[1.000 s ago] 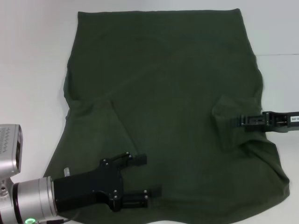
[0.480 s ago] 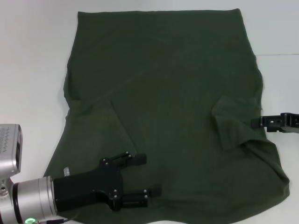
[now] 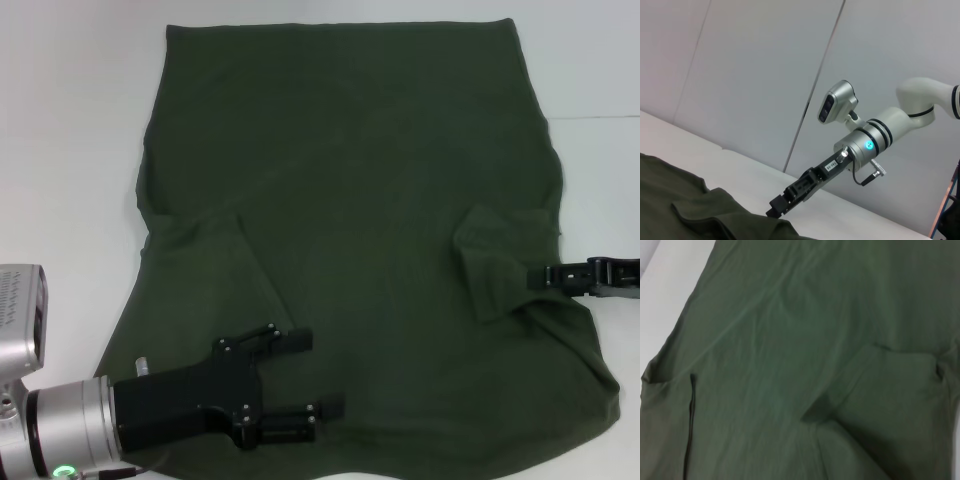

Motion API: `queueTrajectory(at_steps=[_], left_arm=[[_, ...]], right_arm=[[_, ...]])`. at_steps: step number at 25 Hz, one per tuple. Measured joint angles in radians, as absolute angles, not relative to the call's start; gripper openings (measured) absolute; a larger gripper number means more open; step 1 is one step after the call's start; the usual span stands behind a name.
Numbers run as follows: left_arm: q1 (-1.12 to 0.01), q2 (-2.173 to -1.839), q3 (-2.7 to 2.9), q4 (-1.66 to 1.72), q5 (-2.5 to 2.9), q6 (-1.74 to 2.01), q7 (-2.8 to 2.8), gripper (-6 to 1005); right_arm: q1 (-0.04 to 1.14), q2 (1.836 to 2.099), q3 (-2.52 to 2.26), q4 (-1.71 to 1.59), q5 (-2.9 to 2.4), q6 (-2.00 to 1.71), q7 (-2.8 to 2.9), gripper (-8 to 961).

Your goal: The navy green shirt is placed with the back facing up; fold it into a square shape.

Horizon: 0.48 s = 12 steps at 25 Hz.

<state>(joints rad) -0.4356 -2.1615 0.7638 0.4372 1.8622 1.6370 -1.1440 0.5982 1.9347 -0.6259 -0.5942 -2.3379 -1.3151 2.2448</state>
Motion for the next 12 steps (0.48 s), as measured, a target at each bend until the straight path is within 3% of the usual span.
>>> queueTrajectory(at_steps=[12], left_arm=[[-0.433,-2.163,0.763,0.437,1.862,1.637,-1.142,934]], right_arm=[[0.586,1.94,-0.636,-0.594,-2.348,-1.315,2.245,816]])
